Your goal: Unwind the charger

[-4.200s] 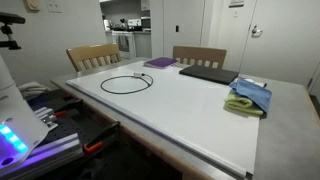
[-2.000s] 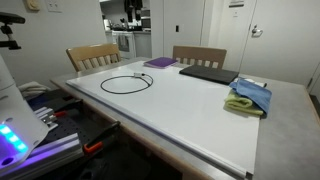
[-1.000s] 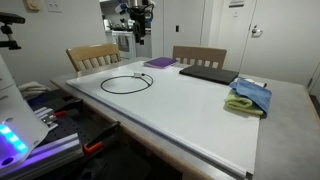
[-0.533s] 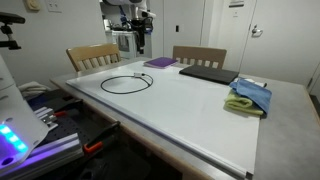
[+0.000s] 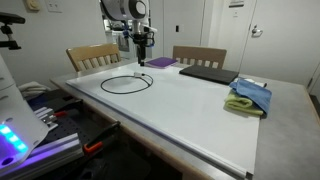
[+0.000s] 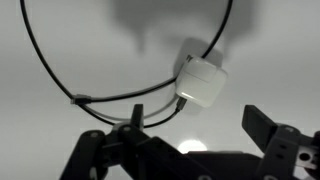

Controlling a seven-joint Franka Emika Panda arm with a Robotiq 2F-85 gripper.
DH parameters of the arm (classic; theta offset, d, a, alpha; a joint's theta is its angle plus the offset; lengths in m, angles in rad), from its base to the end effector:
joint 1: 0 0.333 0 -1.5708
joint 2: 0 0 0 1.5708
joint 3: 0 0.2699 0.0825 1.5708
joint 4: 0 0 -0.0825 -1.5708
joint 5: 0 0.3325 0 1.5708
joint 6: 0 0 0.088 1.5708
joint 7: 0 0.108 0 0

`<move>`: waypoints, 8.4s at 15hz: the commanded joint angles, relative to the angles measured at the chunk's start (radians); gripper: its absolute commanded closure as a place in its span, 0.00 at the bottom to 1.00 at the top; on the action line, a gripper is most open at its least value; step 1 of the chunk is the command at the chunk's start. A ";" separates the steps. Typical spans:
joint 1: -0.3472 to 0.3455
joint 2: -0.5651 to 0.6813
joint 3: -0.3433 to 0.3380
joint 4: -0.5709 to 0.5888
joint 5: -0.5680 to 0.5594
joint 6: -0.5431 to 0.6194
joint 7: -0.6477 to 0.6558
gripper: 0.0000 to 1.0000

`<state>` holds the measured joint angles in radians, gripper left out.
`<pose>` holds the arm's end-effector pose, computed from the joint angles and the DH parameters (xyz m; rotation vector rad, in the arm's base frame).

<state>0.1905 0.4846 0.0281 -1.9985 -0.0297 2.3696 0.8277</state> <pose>0.5299 0.1173 0.2037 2.9437 -0.8931 -0.1462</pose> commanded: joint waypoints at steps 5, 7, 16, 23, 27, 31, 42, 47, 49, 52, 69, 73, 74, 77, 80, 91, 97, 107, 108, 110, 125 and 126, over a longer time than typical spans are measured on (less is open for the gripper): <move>0.027 0.080 -0.015 0.049 0.028 0.009 -0.001 0.00; 0.034 0.082 -0.015 0.053 0.032 0.006 0.005 0.00; 0.035 0.093 -0.025 0.035 0.038 0.014 0.073 0.00; 0.037 0.112 -0.025 0.045 0.050 0.008 0.080 0.00; 0.039 0.125 -0.029 0.052 0.053 0.020 0.121 0.00; 0.035 0.129 -0.022 0.059 0.054 0.028 0.126 0.27; 0.037 0.095 -0.038 0.069 0.038 -0.034 0.133 0.72; 0.031 0.049 -0.079 0.090 0.044 -0.097 0.227 0.72; -0.008 0.022 -0.064 0.085 0.071 -0.119 0.202 0.72; 0.010 0.052 -0.071 0.096 0.037 -0.084 0.220 0.47; 0.034 0.073 -0.261 0.059 -0.137 -0.036 0.992 0.72; -0.006 0.050 -0.288 0.005 -0.128 0.002 1.170 0.72; -0.016 0.038 -0.298 -0.018 -0.130 0.017 1.214 0.72; -0.044 0.006 -0.325 -0.094 -0.127 0.077 1.341 0.72; -0.064 0.049 -0.311 -0.043 -0.149 0.043 1.347 0.47; -0.073 0.089 -0.364 -0.056 -0.122 -0.013 1.764 0.72; 0.124 0.131 -0.668 -0.108 0.187 -0.001 1.775 0.72; 0.466 0.339 -1.103 -0.281 0.886 -0.135 1.773 0.50; 0.498 0.382 -1.144 -0.283 0.956 -0.180 1.774 0.23; 0.563 0.454 -1.217 -0.285 1.020 -0.267 1.774 0.18; 0.614 0.109 -1.106 -0.110 0.326 -0.219 1.741 0.00; 0.599 0.074 -1.075 -0.119 0.277 -0.195 1.729 0.00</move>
<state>0.8613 0.6864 -1.1450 -2.1208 0.3681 2.1208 2.5903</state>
